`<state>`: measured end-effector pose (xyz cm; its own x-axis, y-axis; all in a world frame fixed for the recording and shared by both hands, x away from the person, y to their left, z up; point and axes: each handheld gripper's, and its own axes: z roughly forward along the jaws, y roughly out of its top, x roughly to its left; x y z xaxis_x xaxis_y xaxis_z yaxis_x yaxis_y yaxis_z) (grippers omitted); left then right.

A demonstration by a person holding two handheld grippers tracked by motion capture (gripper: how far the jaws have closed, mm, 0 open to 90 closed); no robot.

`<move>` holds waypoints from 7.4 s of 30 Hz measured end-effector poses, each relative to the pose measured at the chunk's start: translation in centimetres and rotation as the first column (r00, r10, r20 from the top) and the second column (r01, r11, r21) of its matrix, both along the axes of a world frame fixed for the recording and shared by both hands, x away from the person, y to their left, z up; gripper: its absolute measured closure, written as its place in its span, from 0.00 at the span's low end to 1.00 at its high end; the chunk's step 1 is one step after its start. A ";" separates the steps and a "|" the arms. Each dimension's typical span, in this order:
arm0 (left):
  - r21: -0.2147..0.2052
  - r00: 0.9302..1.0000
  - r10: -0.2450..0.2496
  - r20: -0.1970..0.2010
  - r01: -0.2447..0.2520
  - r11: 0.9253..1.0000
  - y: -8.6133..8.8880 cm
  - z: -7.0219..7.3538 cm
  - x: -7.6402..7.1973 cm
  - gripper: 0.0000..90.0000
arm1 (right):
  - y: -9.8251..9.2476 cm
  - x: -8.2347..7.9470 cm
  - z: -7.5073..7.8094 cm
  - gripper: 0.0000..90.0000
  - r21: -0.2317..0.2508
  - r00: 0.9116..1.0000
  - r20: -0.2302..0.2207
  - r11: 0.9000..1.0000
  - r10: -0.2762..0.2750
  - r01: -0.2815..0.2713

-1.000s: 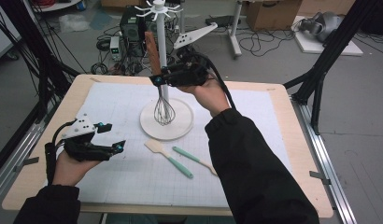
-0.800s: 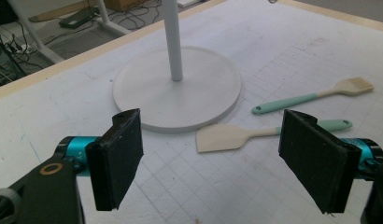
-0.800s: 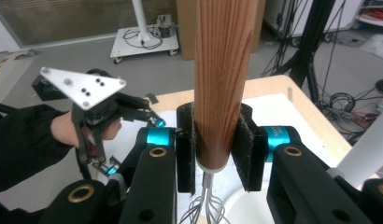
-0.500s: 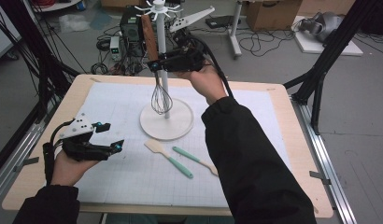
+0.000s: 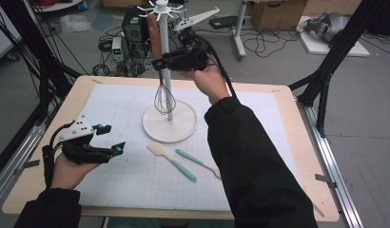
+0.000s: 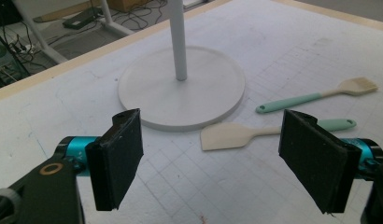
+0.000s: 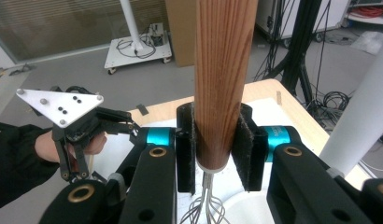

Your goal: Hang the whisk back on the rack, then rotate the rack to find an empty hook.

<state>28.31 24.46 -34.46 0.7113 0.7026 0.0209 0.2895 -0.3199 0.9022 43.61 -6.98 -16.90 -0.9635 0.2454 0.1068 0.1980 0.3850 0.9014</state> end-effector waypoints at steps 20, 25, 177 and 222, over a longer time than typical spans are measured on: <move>0.003 1.000 -0.006 0.009 0.006 1.000 -0.1 -0.2 0.0 0.25 | -0.5 1.3 -1.0 0.81 0.004 0.999 -0.036 0.999 -0.038 0.038; 0.013 1.000 -0.006 0.004 0.006 1.000 0.2 -0.4 0.1 0.25 | -0.6 1.3 -1.1 0.80 0.009 0.997 -0.034 0.998 -0.065 0.065; 0.003 1.000 -0.005 -0.016 0.005 1.000 1.1 -1.0 0.6 0.24 | -6.0 1.9 7.0 1.00 0.133 0.991 0.080 0.987 -0.105 0.093; 0.009 1.000 -0.016 -0.013 0.016 1.000 0.9 -0.9 0.4 0.24 | -3.0 0.3 7.2 1.00 0.094 0.991 0.103 0.992 -0.090 0.080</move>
<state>28.73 25.37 -35.36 0.7226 0.6910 0.0177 0.2962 -0.3327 0.8953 43.87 -9.94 -9.71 -0.9466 0.3210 0.0300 0.1276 0.2876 0.9492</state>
